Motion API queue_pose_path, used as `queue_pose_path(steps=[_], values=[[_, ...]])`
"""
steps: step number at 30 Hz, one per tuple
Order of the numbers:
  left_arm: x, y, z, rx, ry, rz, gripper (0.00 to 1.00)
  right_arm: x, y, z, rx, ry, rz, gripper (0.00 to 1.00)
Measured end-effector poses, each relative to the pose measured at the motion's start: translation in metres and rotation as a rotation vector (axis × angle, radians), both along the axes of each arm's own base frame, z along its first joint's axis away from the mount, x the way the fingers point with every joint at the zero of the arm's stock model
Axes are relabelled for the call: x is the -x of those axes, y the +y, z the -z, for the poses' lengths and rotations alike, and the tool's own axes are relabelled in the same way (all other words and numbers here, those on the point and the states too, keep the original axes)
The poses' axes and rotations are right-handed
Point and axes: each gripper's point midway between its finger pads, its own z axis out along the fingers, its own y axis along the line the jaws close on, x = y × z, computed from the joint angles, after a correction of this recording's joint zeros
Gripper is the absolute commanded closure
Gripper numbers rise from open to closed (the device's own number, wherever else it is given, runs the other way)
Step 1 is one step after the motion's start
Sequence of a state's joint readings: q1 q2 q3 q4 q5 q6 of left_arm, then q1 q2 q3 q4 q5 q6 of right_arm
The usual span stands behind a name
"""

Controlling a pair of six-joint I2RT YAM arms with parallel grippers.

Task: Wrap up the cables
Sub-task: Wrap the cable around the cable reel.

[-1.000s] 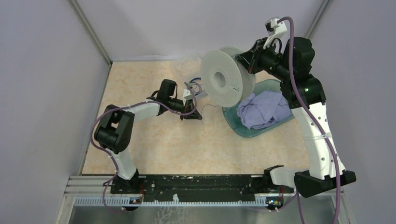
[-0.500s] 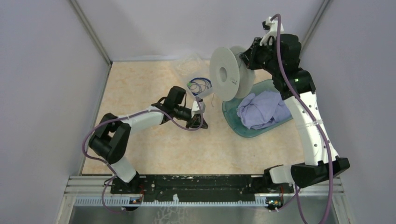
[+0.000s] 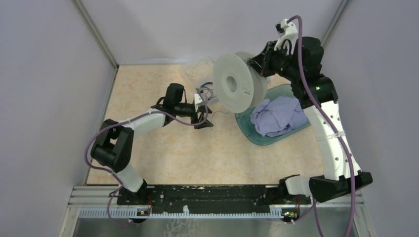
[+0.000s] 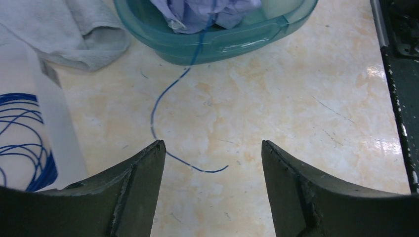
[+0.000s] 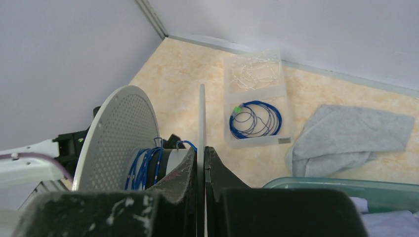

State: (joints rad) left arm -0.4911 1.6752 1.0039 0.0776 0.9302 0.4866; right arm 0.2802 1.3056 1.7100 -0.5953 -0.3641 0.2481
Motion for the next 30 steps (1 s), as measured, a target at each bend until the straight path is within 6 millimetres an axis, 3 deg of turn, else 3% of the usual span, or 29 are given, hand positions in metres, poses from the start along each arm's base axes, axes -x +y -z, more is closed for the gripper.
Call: queue_pose_path(steps=[5,9,12,15,17,24,30], values=[[-0.014,-0.002,-0.010,0.044,-0.032,-0.011,0.17,0.019,0.006,-0.014,-0.036,-0.023,-0.062,1.00],[-0.027,-0.013,-0.010,0.070,-0.022,0.014,0.22,0.029,0.010,-0.021,-0.057,-0.029,-0.096,1.00],[-0.032,-0.018,-0.006,0.081,-0.013,0.034,0.34,0.033,0.011,-0.022,-0.067,-0.026,-0.111,1.00],[-0.033,-0.023,0.000,0.090,0.007,0.058,0.53,0.035,0.013,-0.023,-0.071,-0.025,-0.122,1.00],[-0.033,-0.025,0.004,0.093,0.021,0.072,0.60,0.036,0.013,-0.023,-0.071,-0.026,-0.124,1.00],[-0.019,-0.024,0.009,0.099,0.052,0.139,0.56,0.037,0.012,-0.024,-0.071,-0.029,-0.124,1.00],[-0.009,-0.021,0.014,0.088,0.081,0.169,0.91,0.037,0.012,-0.024,-0.071,-0.029,-0.124,1.00]])
